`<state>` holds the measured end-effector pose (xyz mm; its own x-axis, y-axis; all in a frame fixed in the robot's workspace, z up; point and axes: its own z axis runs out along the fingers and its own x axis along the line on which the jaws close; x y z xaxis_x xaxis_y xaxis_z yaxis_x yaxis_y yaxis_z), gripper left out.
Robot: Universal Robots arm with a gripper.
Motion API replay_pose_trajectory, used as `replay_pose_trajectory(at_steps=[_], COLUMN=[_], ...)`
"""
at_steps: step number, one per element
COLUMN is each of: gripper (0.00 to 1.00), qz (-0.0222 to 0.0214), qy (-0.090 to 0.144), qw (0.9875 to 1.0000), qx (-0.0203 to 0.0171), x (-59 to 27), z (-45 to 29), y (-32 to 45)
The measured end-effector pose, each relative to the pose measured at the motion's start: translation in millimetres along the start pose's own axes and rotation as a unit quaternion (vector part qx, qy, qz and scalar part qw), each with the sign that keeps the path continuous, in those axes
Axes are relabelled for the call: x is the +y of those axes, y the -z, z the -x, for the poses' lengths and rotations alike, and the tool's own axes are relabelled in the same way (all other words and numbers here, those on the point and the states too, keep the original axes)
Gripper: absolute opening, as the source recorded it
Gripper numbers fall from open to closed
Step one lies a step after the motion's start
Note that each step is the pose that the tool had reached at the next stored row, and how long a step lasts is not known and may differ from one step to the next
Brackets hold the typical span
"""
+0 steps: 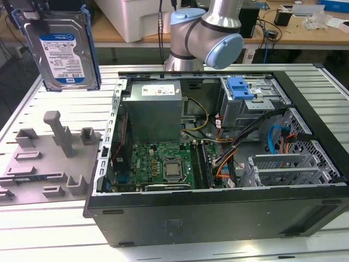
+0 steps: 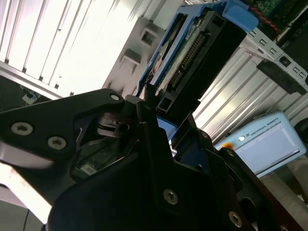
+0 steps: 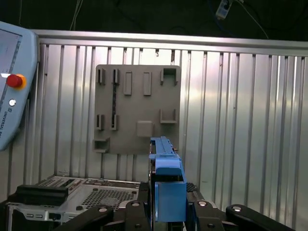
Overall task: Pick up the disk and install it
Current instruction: 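Pick up the disk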
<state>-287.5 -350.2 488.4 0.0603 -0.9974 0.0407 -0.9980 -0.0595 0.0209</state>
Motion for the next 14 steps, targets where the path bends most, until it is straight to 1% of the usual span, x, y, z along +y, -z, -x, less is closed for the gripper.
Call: replay_pose_trajectory(at_steps=[2,10,11,13,14], gripper=[0.36,0.36,0.36,0.36,0.36], qz=[-0.0001,-0.0007,-0.0008,-0.0009,-0.0011], qy=[0.004,0.017,0.019,0.023,0.025], qw=[1.0000,0.9999,0.9998,0.9997,0.9997], qx=[-0.0001,-0.0004,-0.0003,-0.0003,-0.0004], x=[-10.1,-36.9,-42.4,-48.7,-53.3], z=[-1.2,-4.8,-5.5,-6.3,-7.0], y=[0.2,0.6,0.7,0.8,0.8])
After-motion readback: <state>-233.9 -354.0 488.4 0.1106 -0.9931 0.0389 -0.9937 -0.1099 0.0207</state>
